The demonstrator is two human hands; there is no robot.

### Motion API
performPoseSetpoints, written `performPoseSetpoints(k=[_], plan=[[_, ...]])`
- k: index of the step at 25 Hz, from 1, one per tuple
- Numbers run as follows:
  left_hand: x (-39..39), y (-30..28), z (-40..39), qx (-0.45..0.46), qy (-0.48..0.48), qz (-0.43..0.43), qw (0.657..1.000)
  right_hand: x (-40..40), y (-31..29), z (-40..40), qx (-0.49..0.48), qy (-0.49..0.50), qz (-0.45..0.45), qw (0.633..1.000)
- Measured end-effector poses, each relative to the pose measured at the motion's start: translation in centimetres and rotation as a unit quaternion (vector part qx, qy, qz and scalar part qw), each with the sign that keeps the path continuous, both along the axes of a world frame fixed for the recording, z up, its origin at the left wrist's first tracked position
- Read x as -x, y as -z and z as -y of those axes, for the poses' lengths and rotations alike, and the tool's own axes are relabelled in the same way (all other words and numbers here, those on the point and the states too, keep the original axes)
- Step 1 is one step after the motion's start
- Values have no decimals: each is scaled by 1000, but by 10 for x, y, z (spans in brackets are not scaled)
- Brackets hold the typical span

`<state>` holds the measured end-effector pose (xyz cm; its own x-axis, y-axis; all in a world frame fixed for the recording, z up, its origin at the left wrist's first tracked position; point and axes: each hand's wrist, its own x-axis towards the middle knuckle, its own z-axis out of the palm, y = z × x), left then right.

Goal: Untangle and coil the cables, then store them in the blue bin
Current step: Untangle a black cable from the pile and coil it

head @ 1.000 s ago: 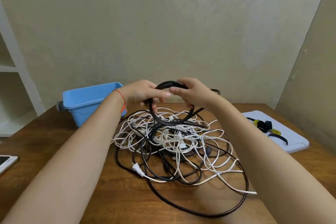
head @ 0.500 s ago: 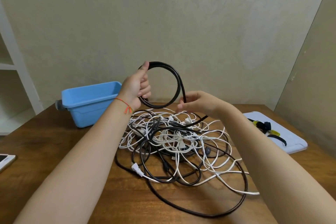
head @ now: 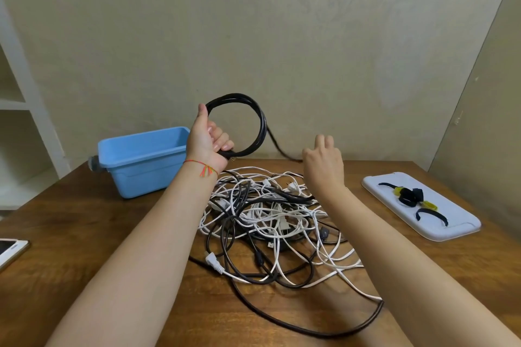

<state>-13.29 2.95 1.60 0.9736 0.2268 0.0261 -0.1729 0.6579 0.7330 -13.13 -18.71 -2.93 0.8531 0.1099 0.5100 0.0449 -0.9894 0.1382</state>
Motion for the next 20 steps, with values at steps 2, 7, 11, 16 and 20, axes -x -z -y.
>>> performPoseSetpoints(k=[2, 7, 11, 16, 20], plan=[[-3, 1, 1, -20, -25, -9, 999, 2, 1, 0, 25, -5, 10, 1000], [-13, 7, 16, -68, -44, -19, 997, 20, 6, -17, -137, -183, -180, 957], [-10, 10, 30, -63, -14, -17, 998, 30, 23, -38, -241, -169, -197, 935], [1, 2, 37, 24, 65, -3, 998, 5, 29, -60, -590, -119, -256, 756], [3, 4, 37, 21, 63, -11, 998, 1, 29, -82, -668, -156, -332, 648]])
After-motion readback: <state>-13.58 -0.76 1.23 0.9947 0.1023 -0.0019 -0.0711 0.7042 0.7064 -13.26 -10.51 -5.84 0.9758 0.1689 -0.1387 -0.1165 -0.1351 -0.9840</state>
